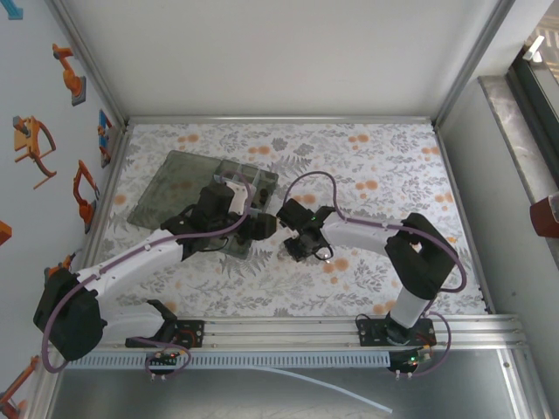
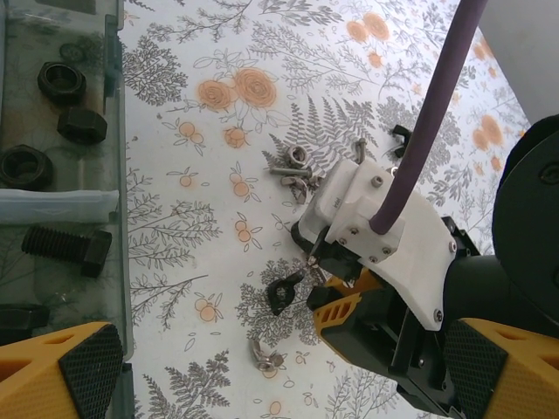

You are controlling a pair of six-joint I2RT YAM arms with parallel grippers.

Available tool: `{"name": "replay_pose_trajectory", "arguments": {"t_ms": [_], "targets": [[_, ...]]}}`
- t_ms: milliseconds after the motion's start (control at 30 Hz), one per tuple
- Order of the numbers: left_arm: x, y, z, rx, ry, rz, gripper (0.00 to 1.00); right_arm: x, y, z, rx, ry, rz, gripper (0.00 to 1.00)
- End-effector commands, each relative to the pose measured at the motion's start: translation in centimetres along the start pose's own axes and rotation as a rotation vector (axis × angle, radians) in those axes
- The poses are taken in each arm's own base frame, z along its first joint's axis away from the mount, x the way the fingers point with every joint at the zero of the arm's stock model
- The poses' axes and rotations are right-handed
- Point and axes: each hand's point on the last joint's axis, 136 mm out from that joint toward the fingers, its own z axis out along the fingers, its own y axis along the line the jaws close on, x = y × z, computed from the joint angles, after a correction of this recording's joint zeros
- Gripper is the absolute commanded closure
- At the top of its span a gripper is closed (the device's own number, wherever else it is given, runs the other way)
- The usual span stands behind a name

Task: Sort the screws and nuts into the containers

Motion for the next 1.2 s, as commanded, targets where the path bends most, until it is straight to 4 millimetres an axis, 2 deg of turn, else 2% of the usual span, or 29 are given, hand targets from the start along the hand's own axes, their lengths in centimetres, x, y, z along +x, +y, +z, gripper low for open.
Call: {"name": "replay_pose_trajectory", "arguments": {"t_ms": [0,100,167,233,300,433,533,700,967,1033,1100,1167], "targets": [[-1.3,-0.6,-0.4,0.009,-0.044,0.021,0.03,-3.7,0.2,-3.2,0.019,-0.109,-0.052,0.86],[-1.9,0.2,-0.6,-0.046,-0.061,0.019,0.03,-7.4,1.3,-4.2,-0.017,-0.164,-0.089,0.86],[-2.2,1.5,-0.9,-0.128,-0.064,-0.002,0.03,-10.0,2.1,-4.6,-0.039,-0.201,-0.116,0.86],[-2.2,3.2,-1.4,-0.216,-0.068,-0.033,0.03,-12.9,2.7,-4.5,-0.059,-0.234,-0.135,0.86],[-2.0,4.1,-1.8,-0.245,-0.086,-0.054,0.03,-15.1,2.7,-3.8,-0.07,-0.246,-0.132,0.86],[-1.8,4.1,-2.8,-0.218,-0.137,-0.072,0.03,-18.5,2.4,-2.2,-0.131,-0.254,-0.09,0.86],[-1.5,4.6,-3.9,-0.238,-0.159,-0.074,0.03,-20.2,2.2,-1.9,-0.15,-0.266,-0.088,0.86],[-1.0,5.5,-5.3,-0.262,-0.172,-0.086,0.03,-21.3,2.1,-0.8,-0.167,-0.238,-0.094,0.86],[-1.0,5.7,-6.0,-0.252,-0.188,-0.099,0.03,-21.2,2.4,0.5,-0.185,-0.204,-0.095,0.79],[-0.9,5.7,-5.8,-0.249,-0.182,-0.1,0.03,-21.3,2.3,0.4,-0.179,-0.207,-0.095,0.74],[-1.0,5.5,-5.6,-0.24,-0.177,-0.1,0.03,-21.4,2.2,0.0,-0.168,-0.216,-0.099,0.6],[-1.1,5.3,-5.4,-0.23,-0.174,-0.098,0.03,-21.7,2.0,-0.6,-0.156,-0.231,-0.106,0.5]]}}
